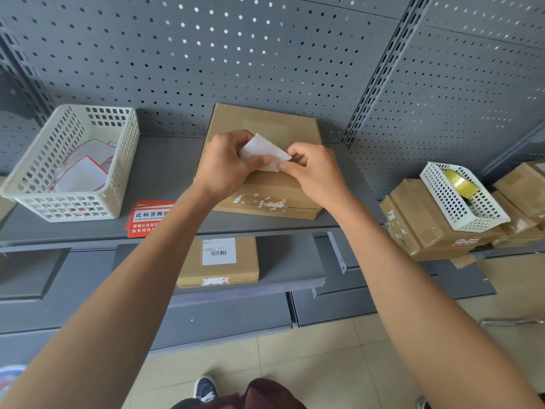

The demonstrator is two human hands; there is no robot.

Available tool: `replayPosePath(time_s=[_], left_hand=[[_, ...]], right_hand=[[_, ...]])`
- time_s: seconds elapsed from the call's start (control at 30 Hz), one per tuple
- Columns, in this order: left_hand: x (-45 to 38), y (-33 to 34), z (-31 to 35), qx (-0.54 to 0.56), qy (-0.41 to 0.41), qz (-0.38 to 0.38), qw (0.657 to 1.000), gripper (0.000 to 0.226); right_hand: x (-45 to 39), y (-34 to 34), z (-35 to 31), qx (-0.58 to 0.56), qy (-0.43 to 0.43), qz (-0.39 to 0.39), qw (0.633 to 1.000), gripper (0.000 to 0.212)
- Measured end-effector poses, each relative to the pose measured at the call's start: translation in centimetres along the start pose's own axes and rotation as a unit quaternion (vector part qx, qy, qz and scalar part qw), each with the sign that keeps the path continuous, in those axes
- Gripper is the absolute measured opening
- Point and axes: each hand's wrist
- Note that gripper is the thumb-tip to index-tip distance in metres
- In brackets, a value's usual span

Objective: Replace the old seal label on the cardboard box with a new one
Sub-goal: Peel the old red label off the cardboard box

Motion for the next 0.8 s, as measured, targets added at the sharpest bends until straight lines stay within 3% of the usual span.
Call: replayPosePath(time_s=[0.17, 0.27, 0.43, 0.8], left_hand=[[0.02, -0.04, -0.1, 0.009, -0.009, -0.009, 1.0, 0.04], [-0.15, 0.02, -0.16, 0.009, -0.022, -0.004, 1.0, 0.022], [-0.21, 0.26, 0.2, 0.024, -0.035, 0.022, 0.999, 0.02], [-0.09, 0.53, 0.18, 0.013, -0.045, 0.047, 0.998, 0.031]], right_hand=[[-0.41, 0.27, 0.26, 0.0, 0.005, 0.005, 1.0, 0.014], [-0.5, 0.43, 0.3, -0.009, 0.005, 0.011, 1.0, 0.014], [-0.7, 0.55, 0.23, -0.012, -0.001, 0.014, 1.0, 0.019], [-0.84, 0.54, -0.22, -0.006, 0.006, 0.03, 1.0, 0.023]])
Point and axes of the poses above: each hand's wrist, its own x-axis away from the middle knuckle, its own y-axis out of the palm, z = x × y, and after that the axes turned 13 degrees about -x, right-handed
